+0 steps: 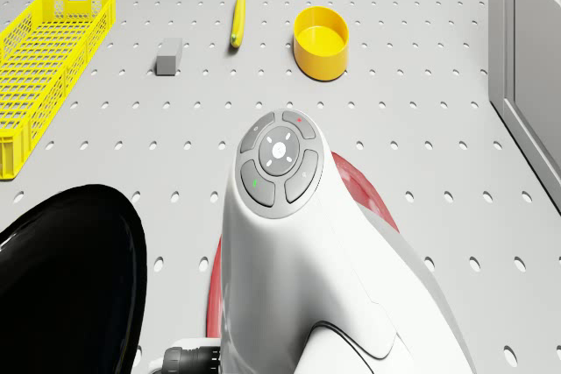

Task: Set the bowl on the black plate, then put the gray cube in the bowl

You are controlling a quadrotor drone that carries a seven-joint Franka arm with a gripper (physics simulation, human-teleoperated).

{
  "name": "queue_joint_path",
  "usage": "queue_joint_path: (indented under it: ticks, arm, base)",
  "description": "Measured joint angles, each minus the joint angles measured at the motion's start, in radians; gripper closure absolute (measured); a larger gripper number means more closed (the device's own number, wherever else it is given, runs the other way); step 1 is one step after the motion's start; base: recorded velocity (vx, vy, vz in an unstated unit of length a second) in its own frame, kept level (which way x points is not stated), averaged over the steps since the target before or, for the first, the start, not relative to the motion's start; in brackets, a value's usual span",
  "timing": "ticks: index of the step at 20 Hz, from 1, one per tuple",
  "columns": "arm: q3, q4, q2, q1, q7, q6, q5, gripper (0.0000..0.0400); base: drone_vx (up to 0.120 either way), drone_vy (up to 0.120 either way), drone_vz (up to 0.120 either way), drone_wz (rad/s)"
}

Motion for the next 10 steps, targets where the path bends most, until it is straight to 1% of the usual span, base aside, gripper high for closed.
queue_joint_path:
  ticks: [2,3,6,7,10]
  arm:
    - [0.003,0.001,-0.01,-0.003,0.003,0.009,0.005,0.0]
    - [0.004,0.001,-0.014,-0.005,0.005,0.013,0.007,0.0]
    - [0.009,0.002,-0.028,-0.009,0.009,0.026,0.015,0.0]
    - [0.01,0.002,-0.033,-0.011,0.01,0.03,0.017,0.0]
    - [0.014,0.003,-0.047,-0.015,0.014,0.043,0.024,0.0]
  base:
    - [0.12,0.0,-0.12,0.0]
    - [0.12,0.0,-0.08,0.0]
    - [0.12,0.0,0.0,0.0]
    - [0.12,-0.04,0.0,0.0]
    - [0.12,-0.12,0.0,0.0]
